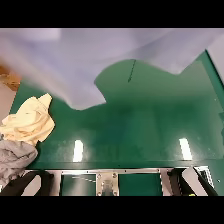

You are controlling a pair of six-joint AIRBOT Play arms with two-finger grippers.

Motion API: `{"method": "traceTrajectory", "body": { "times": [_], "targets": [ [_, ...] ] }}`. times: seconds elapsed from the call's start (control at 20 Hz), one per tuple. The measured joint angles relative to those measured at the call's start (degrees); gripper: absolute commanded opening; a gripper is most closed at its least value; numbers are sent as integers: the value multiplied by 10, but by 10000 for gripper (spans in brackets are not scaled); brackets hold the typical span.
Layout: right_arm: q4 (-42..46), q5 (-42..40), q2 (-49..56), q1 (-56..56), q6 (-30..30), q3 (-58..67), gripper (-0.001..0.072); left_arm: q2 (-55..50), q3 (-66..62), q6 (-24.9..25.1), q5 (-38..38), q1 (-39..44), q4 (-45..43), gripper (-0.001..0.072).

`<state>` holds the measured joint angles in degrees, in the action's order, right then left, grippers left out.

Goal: Fold the shirts.

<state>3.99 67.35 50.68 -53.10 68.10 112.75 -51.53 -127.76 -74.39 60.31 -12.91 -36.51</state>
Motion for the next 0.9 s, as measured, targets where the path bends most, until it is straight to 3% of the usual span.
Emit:
{"method": "traceTrajectory", "body": {
  "times": [0.25,0.55,0.75,0.9],
  "targets": [
    [66,1,2,-1,21,-8,13,2,48,-35,28,0,-18,27],
    [215,-22,34,162,16,-223,13,-42,297,-25,68,16,-10,27],
    [291,-115,133,265,4,-377,13,-167,438,31,-5,74,1,26],
    [303,-165,252,287,1,-401,13,-306,438,55,-75,92,10,26]
  ]
}}
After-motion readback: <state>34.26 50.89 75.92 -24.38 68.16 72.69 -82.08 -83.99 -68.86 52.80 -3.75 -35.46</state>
